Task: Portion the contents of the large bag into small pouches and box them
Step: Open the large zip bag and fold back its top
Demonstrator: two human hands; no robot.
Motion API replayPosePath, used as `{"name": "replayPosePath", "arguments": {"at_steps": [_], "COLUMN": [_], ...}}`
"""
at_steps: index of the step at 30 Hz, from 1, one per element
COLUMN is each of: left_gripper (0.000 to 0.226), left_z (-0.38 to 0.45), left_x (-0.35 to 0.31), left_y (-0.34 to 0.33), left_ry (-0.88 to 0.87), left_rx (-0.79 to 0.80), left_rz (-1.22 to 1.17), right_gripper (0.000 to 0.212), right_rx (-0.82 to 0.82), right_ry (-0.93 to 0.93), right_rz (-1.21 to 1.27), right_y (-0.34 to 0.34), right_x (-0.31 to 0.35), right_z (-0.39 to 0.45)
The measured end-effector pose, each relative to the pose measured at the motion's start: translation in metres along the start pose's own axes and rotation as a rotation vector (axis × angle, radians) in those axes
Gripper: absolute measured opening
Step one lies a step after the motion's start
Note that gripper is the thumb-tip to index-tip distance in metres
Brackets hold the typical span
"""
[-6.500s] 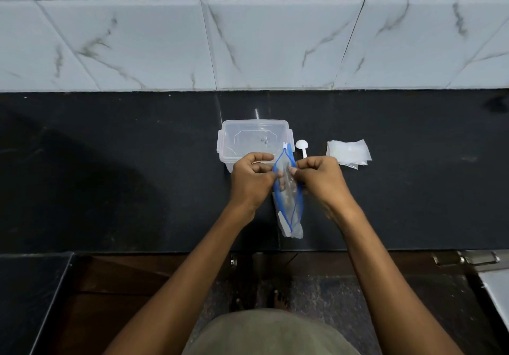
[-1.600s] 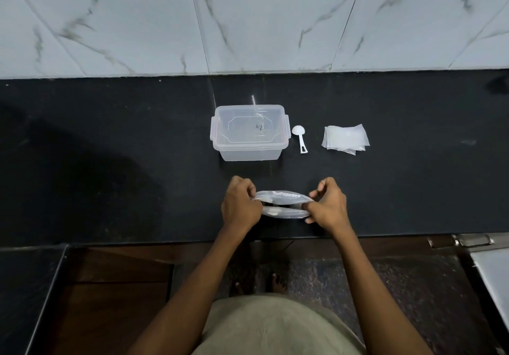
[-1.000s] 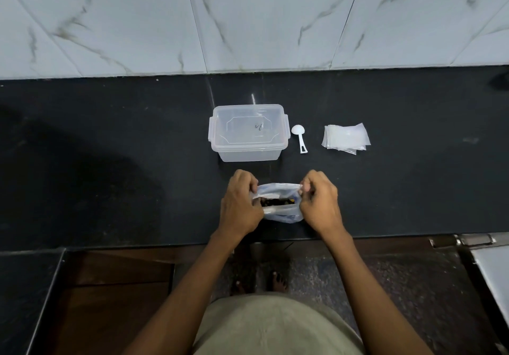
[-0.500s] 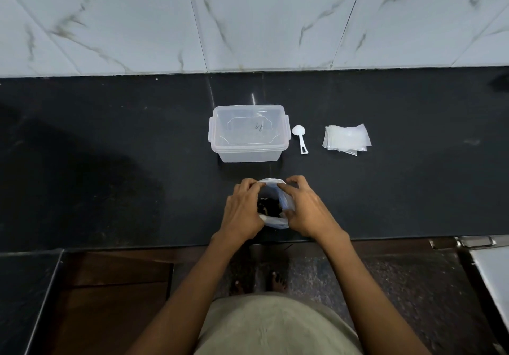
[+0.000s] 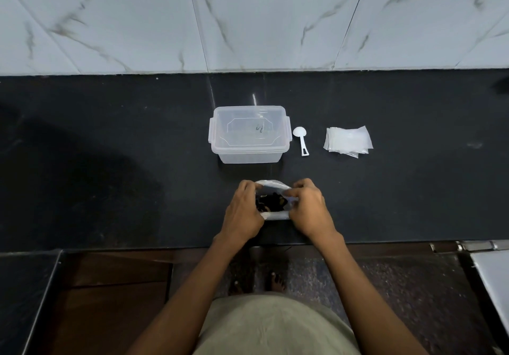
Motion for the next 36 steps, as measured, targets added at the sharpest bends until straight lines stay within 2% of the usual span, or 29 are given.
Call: {"name": "replayPosePath", "arguments": {"at_steps": [3,6,9,12,14,16,20,24,30,33,36], "left_gripper": [0.061,0.074,0.075,0.068,0.066,0.061,0.037,0.018,0.058,0.062,0.050], "left_z": [0.000,0.006,0.013,0.022,0.031,0.037,0.046,0.054,0.059,0.066,0.070], "left_x": [-0.005,-0.006,-0.006,-0.010,-0.012,-0.013,-0.012,-0.010,-0.007,-0.004,-0.003], "left_y": [-0.009,-0.013,-0.012,-0.007,-0.002,0.000,0.004,0.007,-0.003,-0.001,0.005], "left_ry": [-0.048,-0.064,-0.043,-0.012,0.008,0.018,0.043,0.019,0.088,0.113,0.097], "left_rx": [0.034,0.059,0.059,0.034,0.022,0.001,-0.111,-0.189,-0.065,-0.043,-0.063], "left_rz": [0.107,0.166,0.159,0.055,0.014,-0.002,-0.155,-0.271,-0.242,-0.247,-0.313], "right_gripper": [0.034,0.048,0.061,0.067,0.063,0.049,0.024,0.020,0.025,0.035,0.033], "right_rx": [0.026,0.077,0.118,0.157,0.138,0.080,-0.063,-0.030,-0.025,0.012,-0.038], "right_ry": [-0.051,-0.071,-0.025,0.020,0.026,0.051,0.062,0.068,0.141,0.153,0.143], "right_rz": [-0.024,0.001,0.013,0.020,-0.005,-0.029,-0.013,-0.101,-0.121,-0.128,-0.088], "right_y": [0.002,-0.001,-0.007,-0.007,-0.001,0.005,0.015,0.018,0.011,0.006,0.009], "right_x": [0.003,0.000,-0.002,-0.001,-0.001,-0.001,-0.012,-0.010,-0.014,-0.016,-0.021], "right_z": [0.001,0.005,0.011,0.021,0.029,0.036,0.049,0.057,0.057,0.056,0.059]}}
Point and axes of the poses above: each hand's wrist, its own z-axis towards the middle knuckle, its own y-axis out of the back of the hand, x = y × z, the point moved 5 cm from there along z, towards the middle knuckle, and after that the axes turned 11 degrees about y, right-handed, at the moved point
